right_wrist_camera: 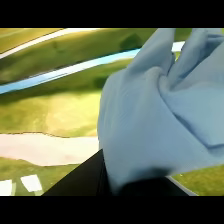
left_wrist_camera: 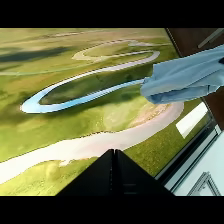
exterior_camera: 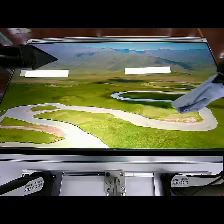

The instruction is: Fold the shirts.

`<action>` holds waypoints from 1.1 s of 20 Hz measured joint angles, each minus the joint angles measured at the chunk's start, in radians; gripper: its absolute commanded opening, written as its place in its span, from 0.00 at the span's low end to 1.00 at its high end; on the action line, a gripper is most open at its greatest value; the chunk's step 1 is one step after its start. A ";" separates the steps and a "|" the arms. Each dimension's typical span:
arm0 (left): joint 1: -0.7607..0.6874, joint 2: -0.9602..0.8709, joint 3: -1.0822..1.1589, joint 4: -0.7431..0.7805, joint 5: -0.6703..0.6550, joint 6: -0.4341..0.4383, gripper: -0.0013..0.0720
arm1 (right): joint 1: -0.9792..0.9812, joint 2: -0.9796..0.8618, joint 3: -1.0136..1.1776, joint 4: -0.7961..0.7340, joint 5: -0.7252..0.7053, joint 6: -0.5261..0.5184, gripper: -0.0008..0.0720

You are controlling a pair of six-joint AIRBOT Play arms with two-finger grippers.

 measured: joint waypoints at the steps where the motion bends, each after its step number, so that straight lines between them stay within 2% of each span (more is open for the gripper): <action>1: -0.006 0.000 0.000 0.000 -0.005 -0.002 0.07 | -0.037 -0.008 -0.010 -0.014 0.014 -0.001 0.09; 6: -0.024 0.000 0.000 0.000 -0.020 -0.020 0.07 | -0.234 -0.029 -0.127 -0.091 0.083 -0.026 0.09; 10: -0.040 0.000 0.000 0.000 -0.024 -0.025 0.07 | -0.394 0.012 -0.322 -0.108 0.100 -0.027 0.09; 18: -0.082 0.000 0.000 0.000 -0.023 -0.027 0.07 | -0.595 0.176 -0.904 -0.107 -0.108 -0.014 0.09; 19: -0.086 0.000 0.000 0.000 -0.023 -0.027 0.07 | -0.603 0.190 -0.964 -0.108 -0.139 -0.011 0.12; 20: -0.087 0.000 0.000 0.000 -0.022 -0.027 0.07 | -0.608 0.201 -1.010 -0.109 -0.168 -0.011 0.17; 21: -0.088 0.000 0.000 0.000 -0.021 -0.027 0.07 | -0.614 0.209 -1.048 -0.114 -0.197 -0.010 0.43; 22: -0.089 0.000 0.000 0.000 -0.021 -0.027 0.07 | -0.617 0.216 -1.073 -0.124 -0.222 -0.009 0.82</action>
